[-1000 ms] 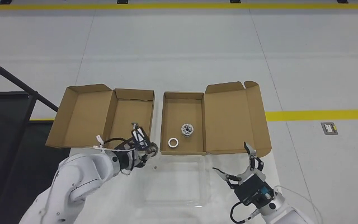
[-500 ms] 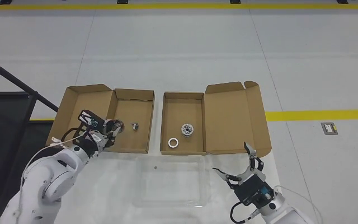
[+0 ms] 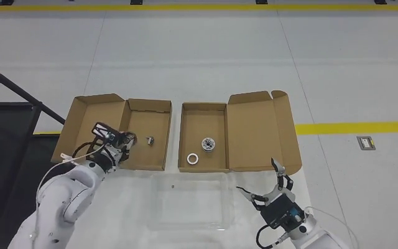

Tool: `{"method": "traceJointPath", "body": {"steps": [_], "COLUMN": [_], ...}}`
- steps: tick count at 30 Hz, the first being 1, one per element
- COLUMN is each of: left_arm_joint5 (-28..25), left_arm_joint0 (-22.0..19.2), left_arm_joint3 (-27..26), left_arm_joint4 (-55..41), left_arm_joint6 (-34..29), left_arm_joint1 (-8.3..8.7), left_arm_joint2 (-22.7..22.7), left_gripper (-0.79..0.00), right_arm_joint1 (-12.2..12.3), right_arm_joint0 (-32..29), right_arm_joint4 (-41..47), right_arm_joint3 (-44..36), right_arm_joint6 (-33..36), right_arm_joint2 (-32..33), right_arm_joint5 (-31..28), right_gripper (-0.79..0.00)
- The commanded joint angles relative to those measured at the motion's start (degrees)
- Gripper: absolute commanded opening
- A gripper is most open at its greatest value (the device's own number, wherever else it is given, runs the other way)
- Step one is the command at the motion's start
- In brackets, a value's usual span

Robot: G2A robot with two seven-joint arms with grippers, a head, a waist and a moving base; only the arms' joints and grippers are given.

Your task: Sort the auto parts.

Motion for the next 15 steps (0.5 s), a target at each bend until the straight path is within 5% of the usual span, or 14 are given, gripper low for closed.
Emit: {"method": "traceJointPath", "body": {"steps": [1, 7, 15], "left_arm_joint5": [1.40, 3.56, 4.21], "left_arm_joint0": [-4.64, -16.31, -26.14], "left_arm_joint3": [5.62, 21.88, 39.32], "left_arm_joint4": [-0.64, -1.32, -2.21], "left_arm_joint6": [-0.40, 0.42, 1.85], "left_arm_joint1": [-0.87, -3.87, -8.06], "left_arm_joint2": [3.61, 12.97, 22.02], "left_gripper": [-0.785, -0.785, -0.785], "right_arm_joint1": [0.00, 0.00, 0.00], "right_arm_joint0": [0.00, 0.00, 0.00], "right_arm_joint4": [0.00, 0.00, 0.00], "right_arm_joint3": [0.00, 0.00, 0.00], "right_arm_joint6": [0.00, 0.00, 0.00], "right_arm_joint2": [0.00, 0.00, 0.00], "right_arm_joint5": [0.00, 0.00, 0.00], "right_gripper": [0.000, 0.000, 0.000]}}
